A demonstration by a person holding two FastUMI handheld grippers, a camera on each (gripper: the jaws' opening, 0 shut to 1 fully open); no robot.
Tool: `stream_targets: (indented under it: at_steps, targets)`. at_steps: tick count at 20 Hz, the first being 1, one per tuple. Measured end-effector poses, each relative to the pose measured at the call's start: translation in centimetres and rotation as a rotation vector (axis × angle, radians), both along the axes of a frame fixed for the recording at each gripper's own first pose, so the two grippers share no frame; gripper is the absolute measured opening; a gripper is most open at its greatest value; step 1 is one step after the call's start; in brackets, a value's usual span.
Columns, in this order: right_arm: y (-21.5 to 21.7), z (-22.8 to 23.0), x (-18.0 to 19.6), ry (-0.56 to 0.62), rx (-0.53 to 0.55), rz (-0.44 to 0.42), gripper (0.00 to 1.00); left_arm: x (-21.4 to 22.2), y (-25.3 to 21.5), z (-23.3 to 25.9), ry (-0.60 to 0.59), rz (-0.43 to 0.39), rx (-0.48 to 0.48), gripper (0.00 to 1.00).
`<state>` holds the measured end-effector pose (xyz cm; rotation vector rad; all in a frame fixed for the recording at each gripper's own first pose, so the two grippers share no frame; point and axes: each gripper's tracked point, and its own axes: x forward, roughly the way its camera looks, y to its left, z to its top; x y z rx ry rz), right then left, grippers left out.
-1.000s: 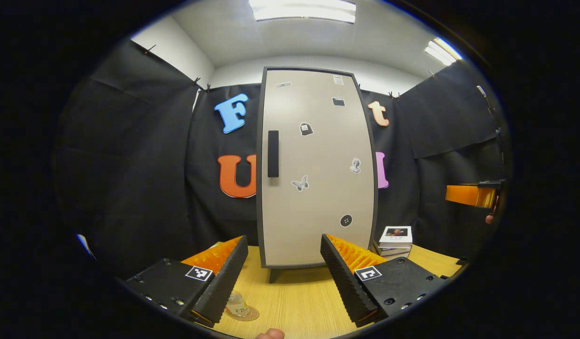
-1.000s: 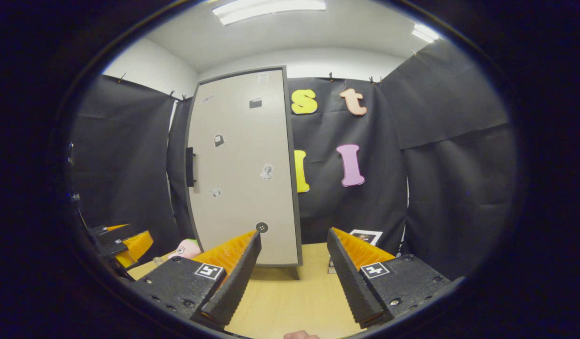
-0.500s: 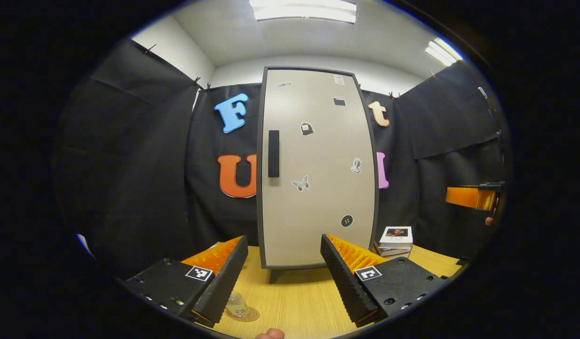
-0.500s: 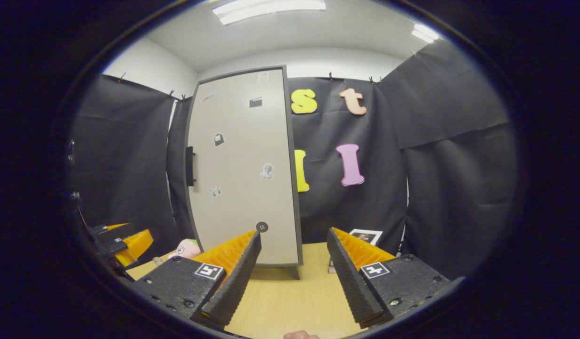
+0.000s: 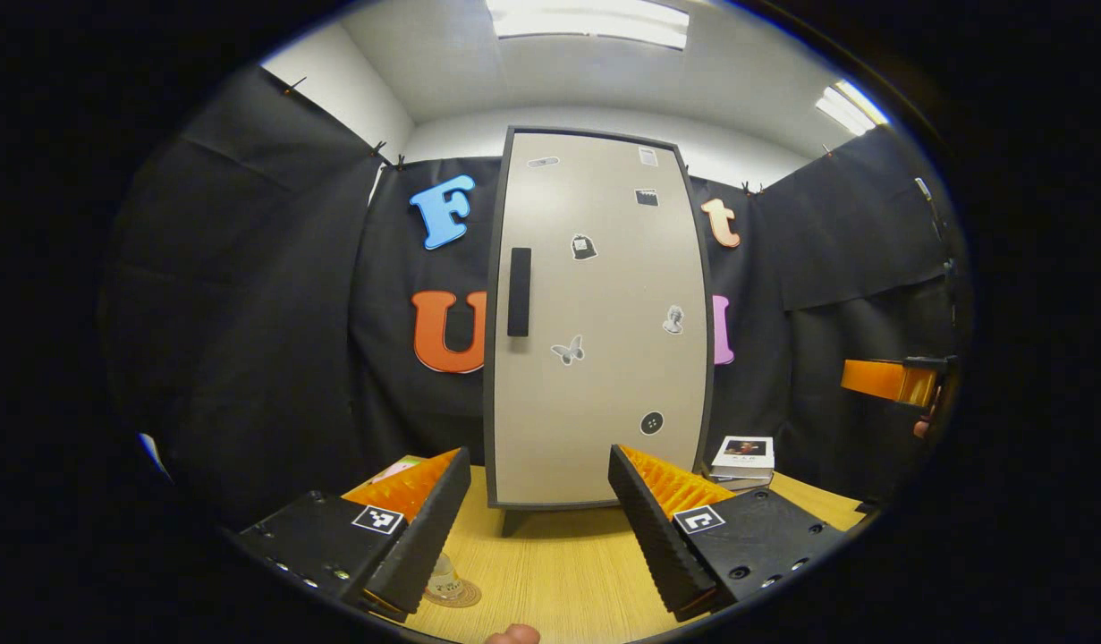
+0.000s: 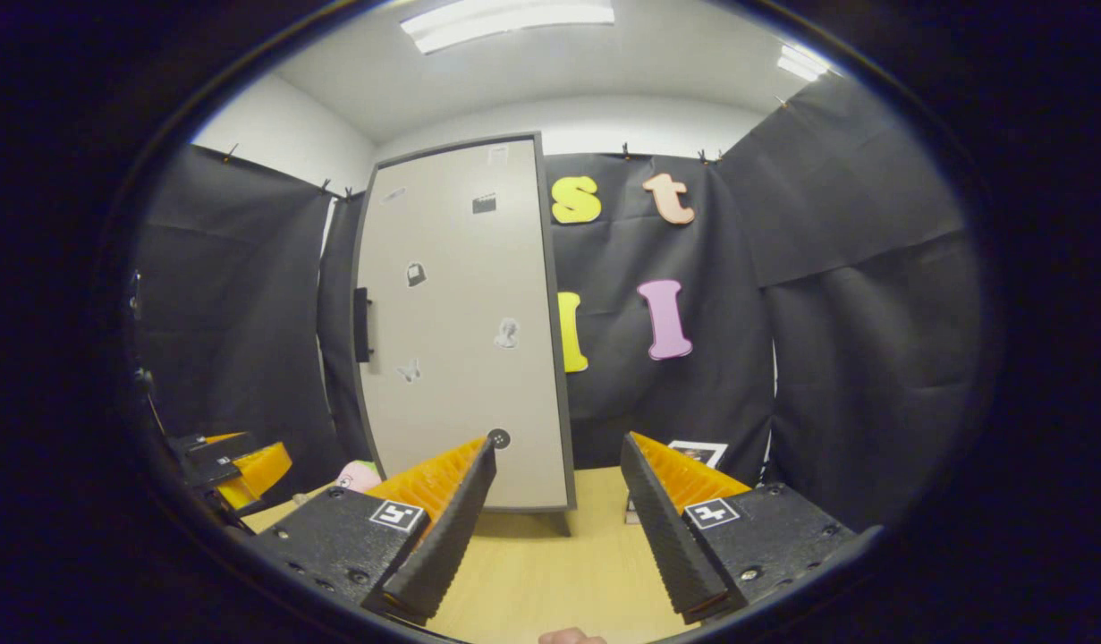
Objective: Open the cabinet door with the right hand, grasp the bottle in the cabinet with the left hand and place it on the coaster, then close the cabinet door with the right hand.
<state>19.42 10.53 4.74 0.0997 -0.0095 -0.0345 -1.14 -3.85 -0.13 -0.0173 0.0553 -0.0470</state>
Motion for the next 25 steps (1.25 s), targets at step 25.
stream_targets:
  at_steps: [25]
  targets:
    - [0.4, -0.7, -0.8, 0.013, 0.001, 0.012, 0.91, -0.9, -1.0, 0.1, -0.008, -0.023, 0.027, 0.94]
